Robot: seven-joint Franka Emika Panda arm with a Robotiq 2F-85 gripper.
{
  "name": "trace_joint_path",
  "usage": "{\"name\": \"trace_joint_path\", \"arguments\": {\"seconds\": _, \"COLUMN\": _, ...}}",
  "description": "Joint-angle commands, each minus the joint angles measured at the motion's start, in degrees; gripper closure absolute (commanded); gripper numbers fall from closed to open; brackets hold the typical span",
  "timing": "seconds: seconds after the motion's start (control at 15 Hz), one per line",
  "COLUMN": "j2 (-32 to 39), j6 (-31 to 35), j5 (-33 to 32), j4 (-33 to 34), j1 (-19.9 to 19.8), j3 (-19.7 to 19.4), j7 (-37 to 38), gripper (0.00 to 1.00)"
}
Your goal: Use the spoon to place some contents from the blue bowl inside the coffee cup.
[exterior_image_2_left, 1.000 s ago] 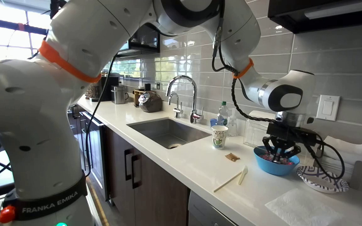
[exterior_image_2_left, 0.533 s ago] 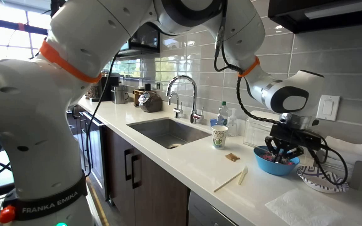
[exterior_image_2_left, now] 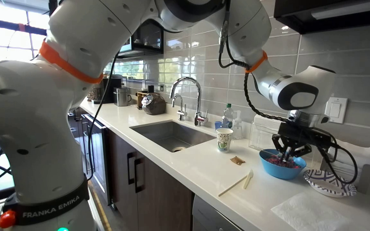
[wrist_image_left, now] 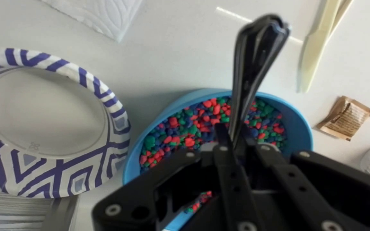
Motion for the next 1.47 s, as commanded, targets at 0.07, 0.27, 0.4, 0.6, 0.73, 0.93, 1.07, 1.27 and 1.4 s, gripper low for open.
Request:
{"name": "trace_joint_path", "arguments": {"seconds": 0.07, "j2": -3.09, "j6": -3.25, "j5": 2.48, "j4": -1.57, "j1": -0.70, "j3": 0.28, "j7": -3.51, "gripper": 0.97}}
{"name": "trace_joint_path", "arguments": {"seconds": 0.27, "j2": -4.83, "j6": -4.71, "j5": 3.54, "j4": -2.12, "j1": -0.35, "j3": -0.19, "j7": -3.17, "gripper": 0.97}}
{"name": "trace_joint_path", "arguments": {"seconds": 0.4, "j2": -6.05, "j6": -4.62, "j5": 3.42, "j4": -2.76, "j1": 0.16, "j3": -0.64, "j7": -2.75, "gripper": 0.97}}
{"name": "trace_joint_path", "arguments": {"seconds": 0.6, "j2": -7.78, "j6": -4.51, "j5": 3.14, "j4": -4.02, "j1": 0.80, "j3": -0.97, "j7": -2.45, "gripper": 0.97}}
{"name": "trace_joint_path", "arguments": {"seconds": 0.73, "j2": -9.05, "j6": -4.66, "j5": 3.15, "j4": -4.97, "j1": 1.19, "j3": -1.00, "j7": -2.44, "gripper": 0.97}}
{"name": "trace_joint_path", "arguments": {"seconds": 0.93, "j2": -10.94, "j6": -5.07, "j5": 2.83, "j4": -6.58, "j1": 2.30, "j3": -1.14, "j7": -2.06, "gripper": 0.97}}
{"name": "trace_joint_path", "arguments": {"seconds": 1.07, "j2": -12.11, "j6": -5.06, "j5": 2.72, "j4": -7.62, "j1": 3.30, "j3": -1.19, "j7": -1.83, "gripper": 0.97}}
{"name": "trace_joint_path", "arguments": {"seconds": 1.27, "j2": -13.48, "j6": -4.92, "j5": 2.34, "j4": -8.74, "j1": 5.17, "j3": -1.31, "j7": -0.91, "gripper": 0.97}}
{"name": "trace_joint_path", "arguments": {"seconds": 1.4, "j2": -14.23, "j6": -4.66, "j5": 2.07, "j4": -9.32, "j1": 6.60, "j3": -1.34, "j7": 0.04, "gripper": 0.97}}
